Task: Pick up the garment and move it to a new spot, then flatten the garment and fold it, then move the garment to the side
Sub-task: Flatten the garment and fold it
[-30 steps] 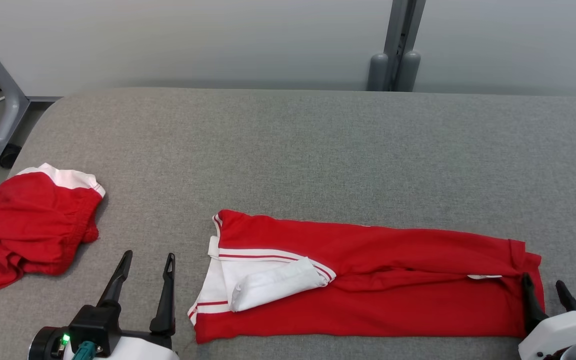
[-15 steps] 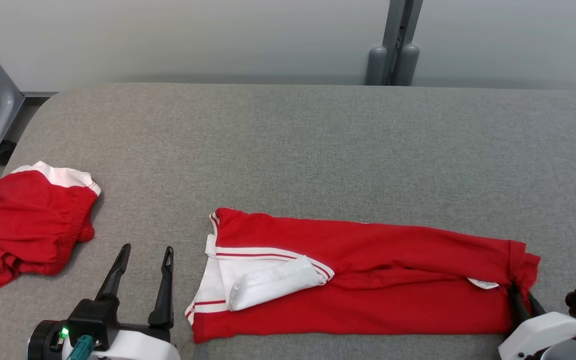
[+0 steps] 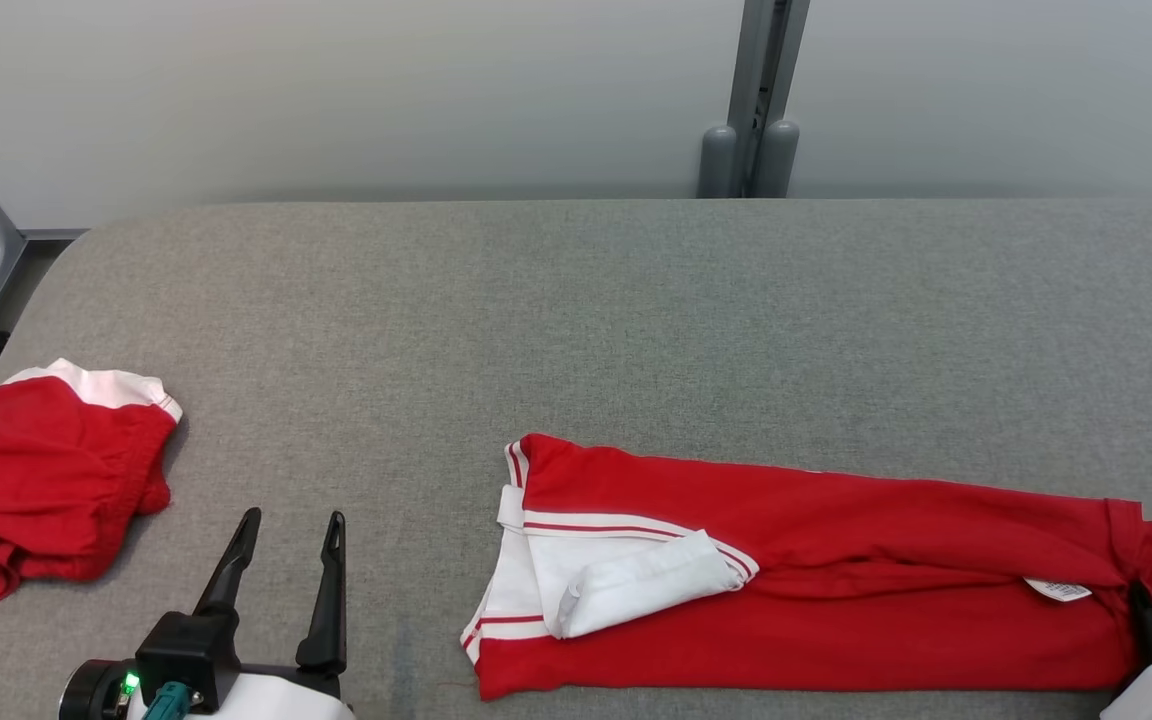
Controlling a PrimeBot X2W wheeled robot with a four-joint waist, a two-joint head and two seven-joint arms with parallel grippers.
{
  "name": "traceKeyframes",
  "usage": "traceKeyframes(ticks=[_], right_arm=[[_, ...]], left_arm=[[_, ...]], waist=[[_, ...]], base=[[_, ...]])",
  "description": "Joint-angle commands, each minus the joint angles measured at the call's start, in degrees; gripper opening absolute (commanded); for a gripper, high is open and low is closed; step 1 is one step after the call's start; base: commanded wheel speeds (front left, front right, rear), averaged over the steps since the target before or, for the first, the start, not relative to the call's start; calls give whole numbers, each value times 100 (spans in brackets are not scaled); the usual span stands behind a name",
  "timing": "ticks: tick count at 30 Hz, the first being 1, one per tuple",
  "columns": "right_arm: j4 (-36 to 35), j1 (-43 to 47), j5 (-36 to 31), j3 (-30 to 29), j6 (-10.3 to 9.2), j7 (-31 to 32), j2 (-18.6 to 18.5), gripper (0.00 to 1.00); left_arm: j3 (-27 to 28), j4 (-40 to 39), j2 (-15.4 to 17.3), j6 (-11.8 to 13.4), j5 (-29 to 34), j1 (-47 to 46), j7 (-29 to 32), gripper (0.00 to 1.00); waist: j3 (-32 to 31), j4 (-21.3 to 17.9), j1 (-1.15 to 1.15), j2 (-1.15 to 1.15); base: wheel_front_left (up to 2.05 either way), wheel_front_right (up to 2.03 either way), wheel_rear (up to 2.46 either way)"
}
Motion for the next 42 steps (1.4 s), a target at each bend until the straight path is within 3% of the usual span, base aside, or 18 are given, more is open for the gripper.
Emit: traceKeyframes(ticks=[1,10,18,22,27,37,38,39,40,42], right_arm=[[-34,44,32,-21,-11,-55,-55,0],[-693,-43,-3,292,-6,-13,111,0],[-2391,-216,-112,1173,-6,623,756,0],[-2838,-289,-59,1811,-6,916,1136,0],[-2709,-559,385,2776,-6,892,1387,0],[-1703,-1269,1472,4048,-6,276,1396,0],[-1615,-1337,1529,4128,-6,231,1400,11],[-1532,-1396,1597,4213,-6,185,1402,44],[-1479,-1466,1627,4291,-6,134,1404,100],[-1431,-1582,1708,4417,-6,56,1400,100]], left_arm=[[13,6,10,11,-22,-11,-32,100],[3,38,9,28,-68,112,-33,100],[-33,17,43,25,-76,123,-10,100],[-85,14,49,-10,-48,19,7,100],[-184,58,-2,-60,-17,-110,15,100],[-298,164,-100,-153,18,-337,-14,100],[-293,177,-104,-149,15,-356,-20,100],[-290,190,-109,-151,15,-372,-26,100],[-283,199,-111,-148,15,-383,-31,100],[-264,219,-115,-139,16,-386,-37,100]], waist=[[-27,-28,0,0],[-224,-194,0,0],[-313,-238,0,0],[-294,-89,0,0],[-209,279,0,0],[45,719,0,0],[65,722,0,0],[78,722,0,0],[96,712,0,0],[109,682,0,0]], base=[[0,0,0],[0,0,0],[0,0,0],[0,0,0],[0,0,0],[0,0,0],[0,0,0],[0,0,0],[0,0,0],[0,0,0]])
